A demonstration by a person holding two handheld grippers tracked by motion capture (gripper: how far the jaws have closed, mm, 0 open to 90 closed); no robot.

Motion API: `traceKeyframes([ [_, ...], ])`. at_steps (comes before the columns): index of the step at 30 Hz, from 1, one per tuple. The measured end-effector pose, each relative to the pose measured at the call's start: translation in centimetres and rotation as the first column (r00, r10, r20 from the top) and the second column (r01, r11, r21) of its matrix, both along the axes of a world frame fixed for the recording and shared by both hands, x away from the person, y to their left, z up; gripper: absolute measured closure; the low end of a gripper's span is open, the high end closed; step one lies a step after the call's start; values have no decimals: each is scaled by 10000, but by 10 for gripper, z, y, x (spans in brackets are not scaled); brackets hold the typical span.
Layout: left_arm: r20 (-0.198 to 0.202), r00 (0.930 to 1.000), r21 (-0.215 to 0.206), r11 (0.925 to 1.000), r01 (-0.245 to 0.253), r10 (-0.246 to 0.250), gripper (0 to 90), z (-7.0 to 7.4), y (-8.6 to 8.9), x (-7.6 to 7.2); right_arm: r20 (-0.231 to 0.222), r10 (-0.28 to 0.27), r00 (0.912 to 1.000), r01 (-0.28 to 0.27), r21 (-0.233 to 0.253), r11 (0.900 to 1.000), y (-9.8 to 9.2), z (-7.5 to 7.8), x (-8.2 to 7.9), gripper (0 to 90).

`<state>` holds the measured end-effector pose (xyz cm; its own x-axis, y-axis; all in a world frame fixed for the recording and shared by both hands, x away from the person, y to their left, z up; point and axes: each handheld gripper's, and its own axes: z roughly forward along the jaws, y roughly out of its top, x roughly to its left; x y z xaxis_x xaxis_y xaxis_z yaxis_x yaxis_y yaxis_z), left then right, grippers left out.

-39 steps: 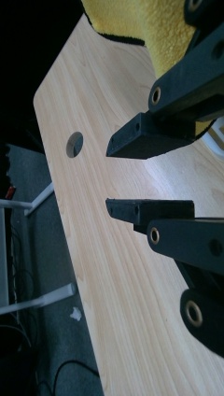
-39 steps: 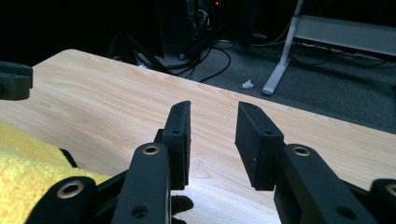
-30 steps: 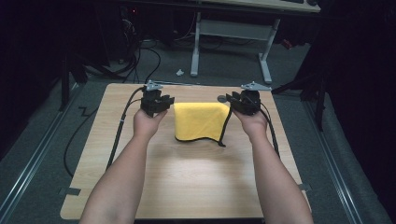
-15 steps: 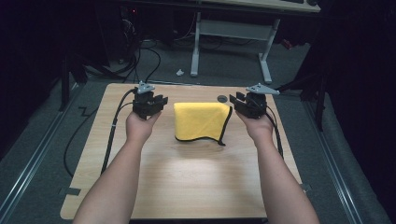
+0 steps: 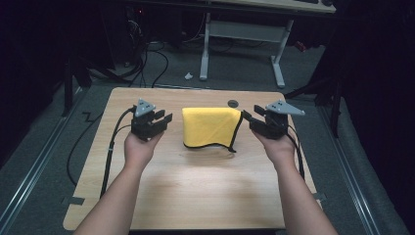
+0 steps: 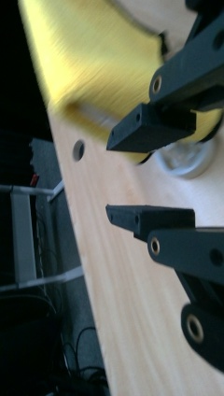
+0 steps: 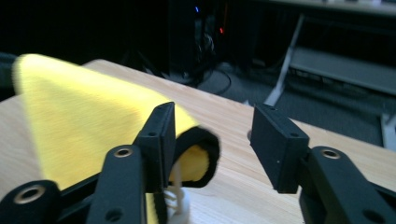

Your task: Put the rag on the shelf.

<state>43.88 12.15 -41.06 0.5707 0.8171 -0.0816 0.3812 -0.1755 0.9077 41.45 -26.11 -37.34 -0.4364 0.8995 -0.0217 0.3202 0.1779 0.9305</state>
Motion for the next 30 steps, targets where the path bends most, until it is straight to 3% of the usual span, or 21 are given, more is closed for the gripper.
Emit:
traceKeyframes([
  [1,41,9999,-1,9999,124,-124,570,-4,1,-9,145,99,9998,-96,-184,9998,3,-4,-16,449],
  [2,19,9997,-38,9997,243,-243,570,-8,3,-20,145,99,9998,-96,-184,9998,3,-4,-16,449],
  [3,110,9990,-79,9990,433,-432,531,-16,4,-34,218,142,9997,-128,-655,9978,8,-16,-38,407],
  [4,50,9985,131,9984,550,-551,511,-29,5,-54,227,135,9997,-116,-783,9969,10,-21,-46,402],
  [7,-257,9944,332,9941,1036,-1028,481,-57,7,-87,-76,192,9998,-199,-961,9952,15,-49,-77,376],
  [10,-607,9899,870,9872,1334,-1284,470,-83,8,-113,-336,254,9991,-289,-1091,9936,19,-80,-104,377],
  [12,-757,9891,875,9872,1329,-1265,468,-93,9,-125,-598,248,9979,-320,-1221,9920,21,-98,-117,374],
  [16,-999,9852,898,9849,1482,-1391,457,-105,6,-137,-1223,31,9925,-209,-1441,9893,26,-126,-131,371],
  [17,-1373,9800,663,9858,1540,-1438,456,-112,0,-148,-1350,-4,9908,-204,-1528,9880,27,-132,-134,366],
  [18,-1373,9800,663,9858,1540,-1438,455,-112,0,-148,-1350,-4,9908,-204,-1528,9880,27,-132,-134,366],
  [19,-1484,9757,955,9797,1764,-1612,449,-114,-1,-149,-1373,-92,9905,-151,-1749,9845,27,-141,-140,377],
  [20,-1679,9690,980,9750,1993,-1812,442,-114,-5,-151,-1373,-92,9905,-151,-1749,9845,27,-141,-140,377],
  [21,-1561,9695,1210,9705,2087,-1890,441,-113,-9,-153,-1767,7,9843,-313,-1707,9848,26,-149,-143,386],
  [23,-1574,9695,1170,9712,2073,-1880,443,-113,-11,-152,-1787,42,9839,-366,-1783,9833,26,-150,-143,386],
  [24,-1657,9678,921,9741,2065,-1894,443,-112,-10,-149,-1673,79,9859,-393,-1852,9819,26,-151,-142,391],
  [30,-1892,9639,739,9761,2044,-1875,449,-115,-6,-147,-1725,-66,9850,-231,-1696,9852,24,-154,-139,400],
])
